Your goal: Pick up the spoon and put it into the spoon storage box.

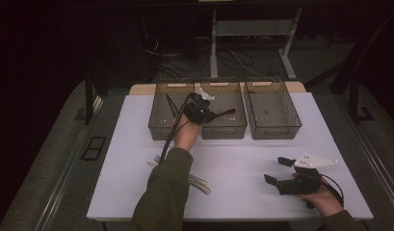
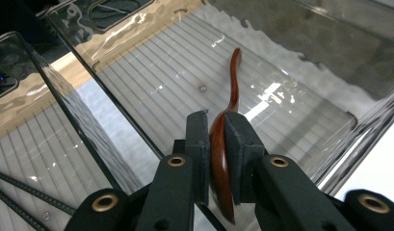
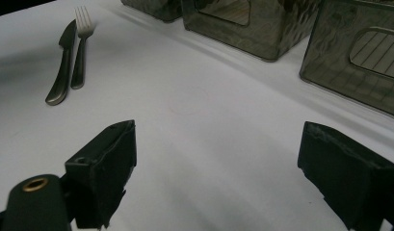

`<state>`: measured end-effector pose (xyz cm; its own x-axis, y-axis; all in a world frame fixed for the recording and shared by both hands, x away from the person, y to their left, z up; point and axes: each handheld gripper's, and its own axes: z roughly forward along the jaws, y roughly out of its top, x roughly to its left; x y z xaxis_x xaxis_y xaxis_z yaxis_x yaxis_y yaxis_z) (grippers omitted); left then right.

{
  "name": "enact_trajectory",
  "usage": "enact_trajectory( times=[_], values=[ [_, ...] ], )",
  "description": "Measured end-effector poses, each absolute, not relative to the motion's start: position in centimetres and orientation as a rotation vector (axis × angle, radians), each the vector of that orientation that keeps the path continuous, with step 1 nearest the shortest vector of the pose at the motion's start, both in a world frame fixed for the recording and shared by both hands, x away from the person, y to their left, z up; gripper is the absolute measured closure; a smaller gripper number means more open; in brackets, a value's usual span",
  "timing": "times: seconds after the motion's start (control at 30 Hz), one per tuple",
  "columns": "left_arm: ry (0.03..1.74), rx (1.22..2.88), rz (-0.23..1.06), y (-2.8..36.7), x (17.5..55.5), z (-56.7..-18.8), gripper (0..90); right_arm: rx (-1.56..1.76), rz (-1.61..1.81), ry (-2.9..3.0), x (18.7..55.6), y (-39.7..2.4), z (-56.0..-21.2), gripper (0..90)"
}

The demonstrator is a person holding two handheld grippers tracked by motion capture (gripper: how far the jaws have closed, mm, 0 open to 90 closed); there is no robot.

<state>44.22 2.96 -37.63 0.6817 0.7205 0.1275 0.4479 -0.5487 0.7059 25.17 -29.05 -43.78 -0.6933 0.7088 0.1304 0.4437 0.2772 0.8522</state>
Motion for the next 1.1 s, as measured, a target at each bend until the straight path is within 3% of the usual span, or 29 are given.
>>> enact_trajectory(
  times=[0.53,1.1],
  values=[
    [0.812,2.127,0.449,3.7,43.0,-35.6,66.2,1.059,1.376,2.276,25.2,-29.1,-43.8,13.8],
    [0.64,2.066,0.276,5.6,38.7,-34.5,38.9,1.065,1.368,2.273,25.2,-29.1,-43.8,13.9]
  ],
)
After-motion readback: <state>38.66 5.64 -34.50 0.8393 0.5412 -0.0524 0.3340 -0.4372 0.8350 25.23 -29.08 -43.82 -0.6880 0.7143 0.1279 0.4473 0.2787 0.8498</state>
